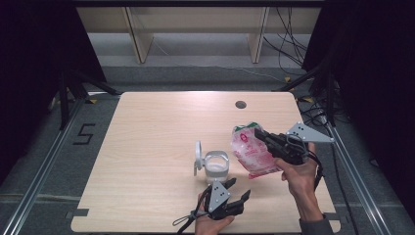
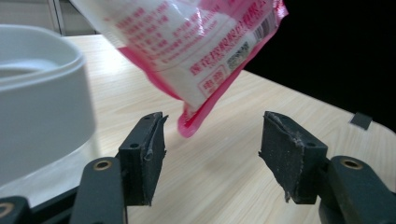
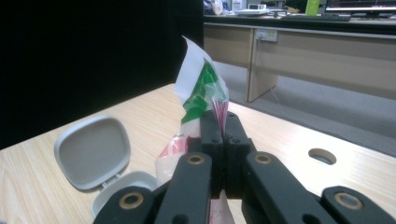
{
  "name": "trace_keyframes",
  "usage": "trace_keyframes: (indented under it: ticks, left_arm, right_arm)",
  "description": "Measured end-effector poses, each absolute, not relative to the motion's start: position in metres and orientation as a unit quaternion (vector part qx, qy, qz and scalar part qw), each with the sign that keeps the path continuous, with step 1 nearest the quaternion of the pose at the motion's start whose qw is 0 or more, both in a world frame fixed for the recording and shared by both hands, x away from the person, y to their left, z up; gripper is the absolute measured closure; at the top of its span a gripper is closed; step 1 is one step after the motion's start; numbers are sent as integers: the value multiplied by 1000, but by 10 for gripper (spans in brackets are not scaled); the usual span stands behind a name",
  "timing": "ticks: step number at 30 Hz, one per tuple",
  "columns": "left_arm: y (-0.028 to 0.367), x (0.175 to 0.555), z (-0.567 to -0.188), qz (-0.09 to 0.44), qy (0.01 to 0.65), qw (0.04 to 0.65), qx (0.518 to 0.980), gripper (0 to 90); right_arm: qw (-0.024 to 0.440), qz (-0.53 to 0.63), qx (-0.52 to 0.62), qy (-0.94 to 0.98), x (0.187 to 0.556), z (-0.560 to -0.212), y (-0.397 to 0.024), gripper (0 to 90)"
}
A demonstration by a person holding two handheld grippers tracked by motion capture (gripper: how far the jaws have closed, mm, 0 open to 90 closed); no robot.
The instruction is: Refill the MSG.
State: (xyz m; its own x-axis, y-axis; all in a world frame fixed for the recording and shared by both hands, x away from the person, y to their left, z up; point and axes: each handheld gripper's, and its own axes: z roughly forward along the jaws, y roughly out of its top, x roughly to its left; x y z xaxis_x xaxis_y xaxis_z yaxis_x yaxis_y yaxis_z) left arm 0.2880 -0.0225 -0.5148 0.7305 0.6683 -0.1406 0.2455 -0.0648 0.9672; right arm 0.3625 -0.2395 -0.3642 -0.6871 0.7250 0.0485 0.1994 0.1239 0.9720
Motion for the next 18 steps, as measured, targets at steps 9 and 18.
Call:
trace_keyframes:
  ticks: [9,18]
  left_arm:
    - [0,285,-511,193,336,602,698,390]
    - [6,285,-511,190,338,604,696,389]
  right_arm:
    - [216,567,357,710,353,-385,-262,900]
    - [222,566,370,702,344,-388,-278,900]
